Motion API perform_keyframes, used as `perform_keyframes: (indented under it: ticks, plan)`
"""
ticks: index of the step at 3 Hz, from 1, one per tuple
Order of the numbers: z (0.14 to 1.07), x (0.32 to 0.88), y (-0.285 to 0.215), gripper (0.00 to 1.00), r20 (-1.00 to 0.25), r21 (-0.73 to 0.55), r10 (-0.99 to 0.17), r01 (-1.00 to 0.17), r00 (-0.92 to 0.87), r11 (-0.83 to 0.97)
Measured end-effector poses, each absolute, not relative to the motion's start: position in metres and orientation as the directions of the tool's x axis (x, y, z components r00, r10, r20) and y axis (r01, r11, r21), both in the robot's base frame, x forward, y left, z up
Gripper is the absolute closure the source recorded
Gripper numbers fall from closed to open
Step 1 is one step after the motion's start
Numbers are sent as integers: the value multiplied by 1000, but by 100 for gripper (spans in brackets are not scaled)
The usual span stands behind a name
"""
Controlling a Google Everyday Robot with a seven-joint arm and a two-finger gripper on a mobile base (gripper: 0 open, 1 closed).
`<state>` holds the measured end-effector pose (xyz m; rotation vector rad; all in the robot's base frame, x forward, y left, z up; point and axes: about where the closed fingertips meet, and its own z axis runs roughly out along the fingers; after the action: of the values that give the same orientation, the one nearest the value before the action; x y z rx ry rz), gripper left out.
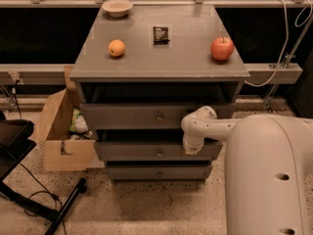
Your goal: Open middle drawer
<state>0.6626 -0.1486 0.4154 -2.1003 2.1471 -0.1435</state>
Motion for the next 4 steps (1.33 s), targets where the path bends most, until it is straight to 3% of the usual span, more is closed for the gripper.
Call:
perform_keyframes:
  ticks: [4]
  plan:
    - [416, 663, -149, 100, -30, -162, -999, -987, -20, 24]
